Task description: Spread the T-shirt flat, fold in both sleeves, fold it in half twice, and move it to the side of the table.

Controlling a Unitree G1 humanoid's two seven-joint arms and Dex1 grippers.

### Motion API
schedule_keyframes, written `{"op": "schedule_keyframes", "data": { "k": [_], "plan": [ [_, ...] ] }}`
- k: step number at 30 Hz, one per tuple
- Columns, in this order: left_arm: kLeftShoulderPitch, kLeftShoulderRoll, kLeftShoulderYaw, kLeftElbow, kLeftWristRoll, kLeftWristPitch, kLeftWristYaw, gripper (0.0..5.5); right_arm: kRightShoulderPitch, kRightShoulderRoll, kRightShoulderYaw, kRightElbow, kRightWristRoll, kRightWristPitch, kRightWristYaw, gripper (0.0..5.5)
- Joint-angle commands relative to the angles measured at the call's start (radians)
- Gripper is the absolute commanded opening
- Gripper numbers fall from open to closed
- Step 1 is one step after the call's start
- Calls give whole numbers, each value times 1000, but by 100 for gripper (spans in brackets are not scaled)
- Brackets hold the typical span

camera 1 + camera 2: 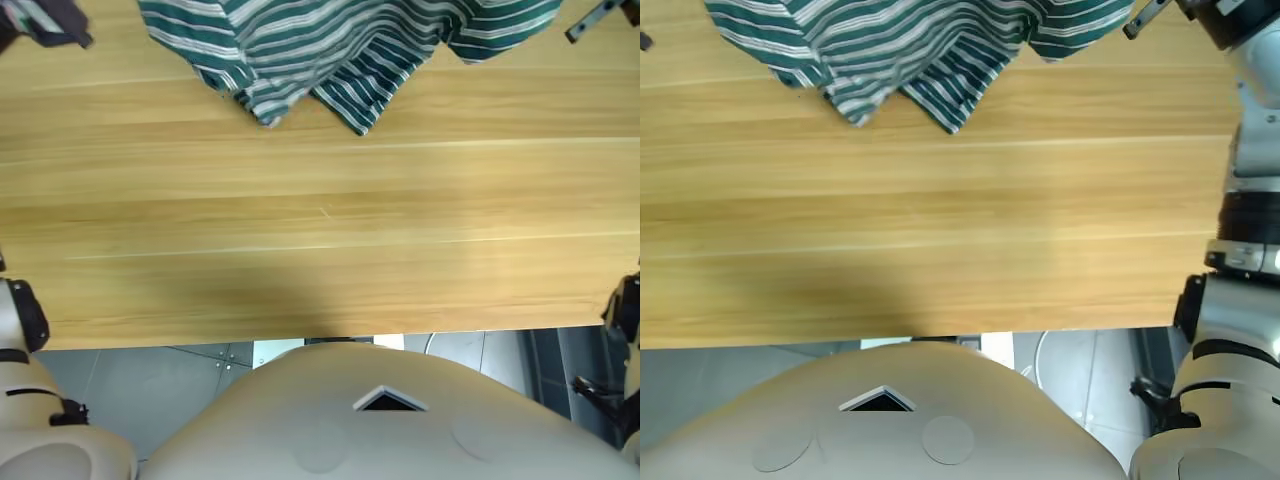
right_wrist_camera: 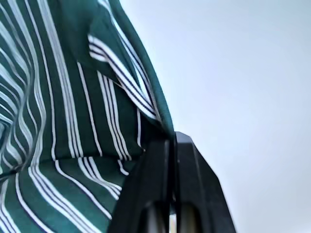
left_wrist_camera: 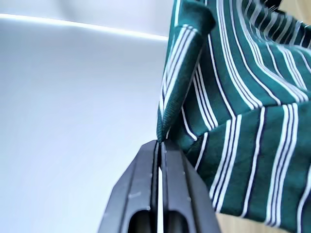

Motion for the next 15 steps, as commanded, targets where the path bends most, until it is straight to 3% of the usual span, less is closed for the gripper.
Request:
{"op": "schedule_keyframes", "data": {
  "k": [1,4,10,13,15],
  "plan": [
    [445,168,23,-207,-215,-53,-198,3,357,-144,-77,-302,235,-105,222,0],
    [761,218,144,-361,-351,-183,-276,3,699,-233,-199,-470,414,-287,417,0],
    [1161,253,364,-660,-683,-397,-437,3,1012,-190,-537,-691,956,-363,739,0],
    [1124,284,375,-659,-814,-329,-498,3,955,-199,-518,-619,961,-284,789,0],
    [888,285,246,-542,-752,-173,-477,3,796,-209,-379,-494,773,-205,749,0]
  ]
}}
